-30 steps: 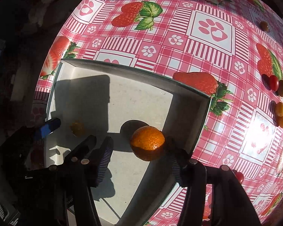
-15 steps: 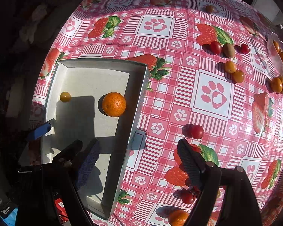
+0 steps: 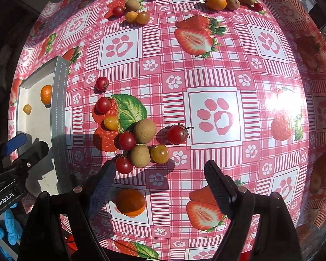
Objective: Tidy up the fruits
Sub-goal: 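Withdraw both grippers from the tray back toward the fruit cluster, then grasp a red cherry tomato with the right gripper while the left grasps another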
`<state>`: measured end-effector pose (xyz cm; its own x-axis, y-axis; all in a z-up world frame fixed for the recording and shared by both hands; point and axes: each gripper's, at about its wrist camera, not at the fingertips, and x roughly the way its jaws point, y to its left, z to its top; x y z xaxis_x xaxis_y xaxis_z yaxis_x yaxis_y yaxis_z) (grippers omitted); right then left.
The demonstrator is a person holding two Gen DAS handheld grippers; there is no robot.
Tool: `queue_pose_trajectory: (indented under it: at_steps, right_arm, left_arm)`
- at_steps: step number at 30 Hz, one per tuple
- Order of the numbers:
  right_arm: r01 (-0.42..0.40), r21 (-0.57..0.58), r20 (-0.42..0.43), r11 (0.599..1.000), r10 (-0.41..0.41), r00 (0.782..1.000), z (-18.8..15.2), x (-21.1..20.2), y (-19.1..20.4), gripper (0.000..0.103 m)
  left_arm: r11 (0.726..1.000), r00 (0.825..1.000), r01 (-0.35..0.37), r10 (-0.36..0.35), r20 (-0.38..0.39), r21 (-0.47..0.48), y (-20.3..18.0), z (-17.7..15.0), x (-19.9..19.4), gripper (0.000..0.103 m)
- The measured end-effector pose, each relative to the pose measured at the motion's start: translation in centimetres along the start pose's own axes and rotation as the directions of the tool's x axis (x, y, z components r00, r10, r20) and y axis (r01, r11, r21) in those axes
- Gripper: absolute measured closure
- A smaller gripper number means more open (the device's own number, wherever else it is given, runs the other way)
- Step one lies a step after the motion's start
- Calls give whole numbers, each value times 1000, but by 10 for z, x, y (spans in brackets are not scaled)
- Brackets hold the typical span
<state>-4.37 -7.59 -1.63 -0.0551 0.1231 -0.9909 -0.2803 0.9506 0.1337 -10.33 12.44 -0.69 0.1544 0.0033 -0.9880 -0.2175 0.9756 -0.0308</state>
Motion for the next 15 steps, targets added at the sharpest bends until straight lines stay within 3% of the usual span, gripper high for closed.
queue_pose_trajectory:
  at_steps: [6,15]
  right_arm:
    - [27,77,-1,997,-27,1000,-1,0,-42,17]
    - [-6,74,16,997,5,1000,8,0,-67,17]
  left_arm:
    - [1000,1000,15,-15,-4,24,-19,24,9,23]
    - [1000,999,14,-13,-47,20,-36,60,43,23]
